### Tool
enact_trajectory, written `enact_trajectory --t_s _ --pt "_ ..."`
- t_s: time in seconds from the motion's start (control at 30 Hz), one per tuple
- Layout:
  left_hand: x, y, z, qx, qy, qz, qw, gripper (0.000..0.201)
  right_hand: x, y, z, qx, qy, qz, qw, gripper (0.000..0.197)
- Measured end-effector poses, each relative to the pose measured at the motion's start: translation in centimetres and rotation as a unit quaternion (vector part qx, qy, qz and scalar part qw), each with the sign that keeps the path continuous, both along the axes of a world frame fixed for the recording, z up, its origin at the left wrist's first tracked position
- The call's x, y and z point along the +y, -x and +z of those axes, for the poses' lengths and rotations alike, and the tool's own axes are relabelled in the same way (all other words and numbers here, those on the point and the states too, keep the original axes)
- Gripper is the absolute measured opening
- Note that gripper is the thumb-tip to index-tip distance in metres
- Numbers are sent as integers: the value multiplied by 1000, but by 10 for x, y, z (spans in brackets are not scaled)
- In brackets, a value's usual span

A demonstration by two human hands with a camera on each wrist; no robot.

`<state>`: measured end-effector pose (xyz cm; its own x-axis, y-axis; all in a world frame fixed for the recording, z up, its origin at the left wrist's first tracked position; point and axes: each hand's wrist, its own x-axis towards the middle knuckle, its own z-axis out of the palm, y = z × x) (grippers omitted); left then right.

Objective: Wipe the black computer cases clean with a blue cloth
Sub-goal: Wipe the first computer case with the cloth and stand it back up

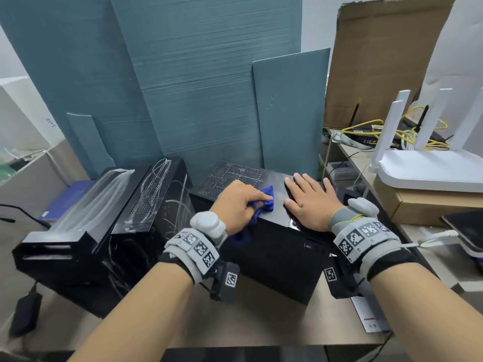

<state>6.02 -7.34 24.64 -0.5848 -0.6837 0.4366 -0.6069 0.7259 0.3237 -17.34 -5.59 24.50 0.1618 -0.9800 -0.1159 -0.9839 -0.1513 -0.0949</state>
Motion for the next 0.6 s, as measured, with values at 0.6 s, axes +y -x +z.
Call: enact_trajectory --t_s 0.6 --pt "-80 -10 4 -43 -35 152 987 25 5 -5 0 2 11 5 1000 63"
